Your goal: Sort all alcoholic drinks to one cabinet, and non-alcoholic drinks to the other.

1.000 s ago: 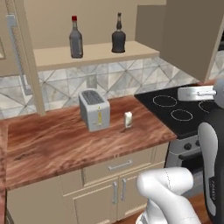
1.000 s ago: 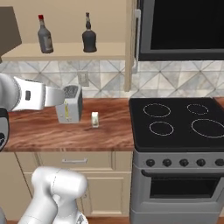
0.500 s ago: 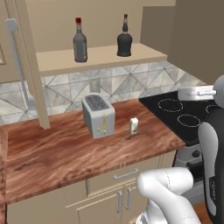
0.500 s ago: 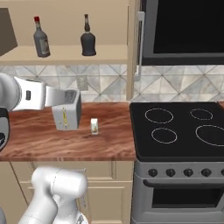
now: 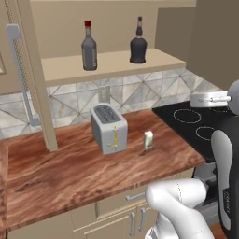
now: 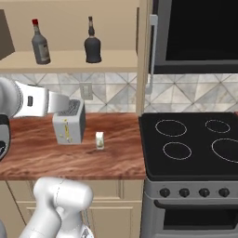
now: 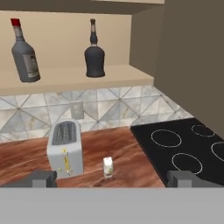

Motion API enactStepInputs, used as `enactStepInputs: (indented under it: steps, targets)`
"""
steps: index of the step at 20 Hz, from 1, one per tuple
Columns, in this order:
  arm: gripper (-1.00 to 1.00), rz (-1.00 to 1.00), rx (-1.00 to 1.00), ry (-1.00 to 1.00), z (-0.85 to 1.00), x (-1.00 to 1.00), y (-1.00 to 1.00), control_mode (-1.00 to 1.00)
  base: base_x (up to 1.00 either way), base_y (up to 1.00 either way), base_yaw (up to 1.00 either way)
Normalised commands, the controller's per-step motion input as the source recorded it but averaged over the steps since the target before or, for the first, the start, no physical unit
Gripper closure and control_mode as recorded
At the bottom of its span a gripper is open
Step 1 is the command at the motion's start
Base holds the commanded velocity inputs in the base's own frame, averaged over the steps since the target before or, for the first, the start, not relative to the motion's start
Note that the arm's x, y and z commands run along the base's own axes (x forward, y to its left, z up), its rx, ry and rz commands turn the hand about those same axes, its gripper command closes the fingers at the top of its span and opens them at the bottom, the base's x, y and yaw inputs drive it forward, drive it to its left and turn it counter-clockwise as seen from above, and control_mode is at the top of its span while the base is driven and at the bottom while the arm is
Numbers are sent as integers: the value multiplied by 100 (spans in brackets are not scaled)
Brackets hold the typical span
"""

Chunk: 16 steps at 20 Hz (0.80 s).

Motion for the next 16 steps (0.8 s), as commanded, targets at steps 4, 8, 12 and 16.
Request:
enactStepInputs:
  steps: [4,8,12,16]
  targets:
    - [-100,0,0,0,0,0,0,100,25,13,0]
    - [-100,0,0,5,-10,9,5,-100,9,6,0]
    - [-100,0,0,7,-21,20,7,-100,0,0,0]
    - [-100,0,0,5,-23,25,5,-100,0,0,0]
